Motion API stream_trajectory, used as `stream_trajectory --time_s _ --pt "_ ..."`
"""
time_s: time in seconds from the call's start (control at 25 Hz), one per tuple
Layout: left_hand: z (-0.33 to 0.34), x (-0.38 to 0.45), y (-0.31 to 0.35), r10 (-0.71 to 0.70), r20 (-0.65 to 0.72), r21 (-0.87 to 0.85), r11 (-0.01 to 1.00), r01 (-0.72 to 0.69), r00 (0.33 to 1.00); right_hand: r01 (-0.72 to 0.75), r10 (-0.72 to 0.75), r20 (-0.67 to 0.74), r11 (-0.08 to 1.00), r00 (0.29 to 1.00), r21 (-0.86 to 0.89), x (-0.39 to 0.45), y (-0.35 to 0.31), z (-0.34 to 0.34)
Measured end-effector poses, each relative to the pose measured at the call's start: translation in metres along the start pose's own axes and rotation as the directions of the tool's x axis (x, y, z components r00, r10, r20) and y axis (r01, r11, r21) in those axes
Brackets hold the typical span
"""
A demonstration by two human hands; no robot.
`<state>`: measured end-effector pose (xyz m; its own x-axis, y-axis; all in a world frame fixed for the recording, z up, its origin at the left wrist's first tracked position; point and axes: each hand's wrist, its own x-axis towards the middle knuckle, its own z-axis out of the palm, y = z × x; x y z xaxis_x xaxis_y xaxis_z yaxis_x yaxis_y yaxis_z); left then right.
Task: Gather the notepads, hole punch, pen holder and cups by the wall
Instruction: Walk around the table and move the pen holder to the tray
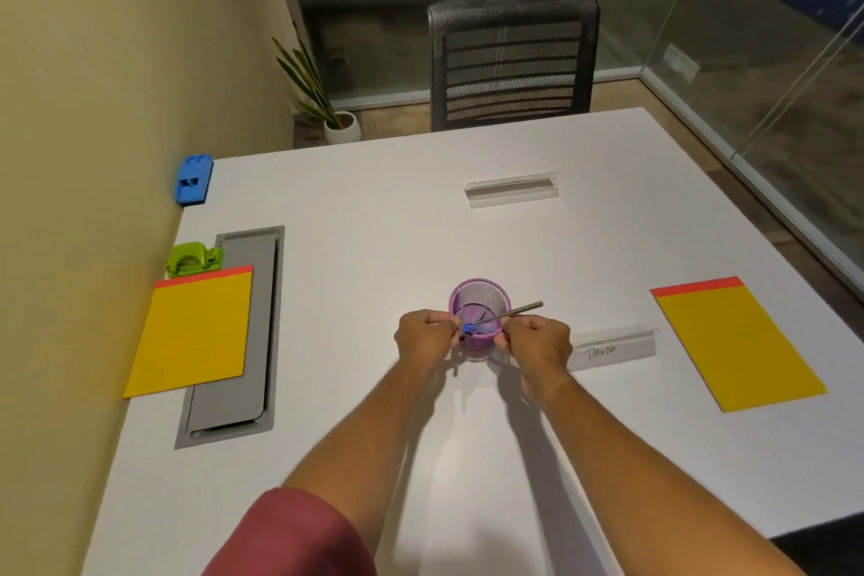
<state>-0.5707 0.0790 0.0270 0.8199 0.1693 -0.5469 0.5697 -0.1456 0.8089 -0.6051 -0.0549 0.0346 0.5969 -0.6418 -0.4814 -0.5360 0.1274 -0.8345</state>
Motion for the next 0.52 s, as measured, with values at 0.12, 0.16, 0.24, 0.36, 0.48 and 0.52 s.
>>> stream_trajectory --time_s 0.12,0.16,0.24,0.36,0.48,0.52 --pt "-0.021 -0.008 0.002 -0.014 -0.039 -0.105 0.994 0.010 0.999 0.007 -0.009 0.076 1.000 0.997 0.028 -0.011 -0.009 0.008" --pt "-0.029 -0.012 0.002 -0.021 -0.060 -0.143 0.990 0.012 0.998 0.015 -0.017 0.094 0.999 0.995 0.029 -0.017 -0.012 0.012" --pt "-0.047 -0.019 0.001 -0.034 -0.113 -0.201 0.979 0.011 0.993 0.036 -0.038 0.138 0.999 0.990 0.021 -0.030 -0.016 0.024" --pt "-0.078 -0.030 -0.004 -0.062 -0.201 -0.274 0.962 0.004 0.978 0.069 -0.067 0.227 0.998 0.972 -0.004 -0.053 -0.017 0.044" --pt "-0.108 -0.042 -0.013 -0.091 -0.293 -0.327 0.945 -0.010 0.952 0.104 -0.090 0.316 0.994 0.945 -0.028 -0.077 -0.015 0.064" --pt "-0.118 -0.047 -0.017 -0.099 -0.325 -0.336 0.942 -0.018 0.940 0.117 -0.098 0.346 0.992 0.933 -0.037 -0.085 -0.014 0.072"
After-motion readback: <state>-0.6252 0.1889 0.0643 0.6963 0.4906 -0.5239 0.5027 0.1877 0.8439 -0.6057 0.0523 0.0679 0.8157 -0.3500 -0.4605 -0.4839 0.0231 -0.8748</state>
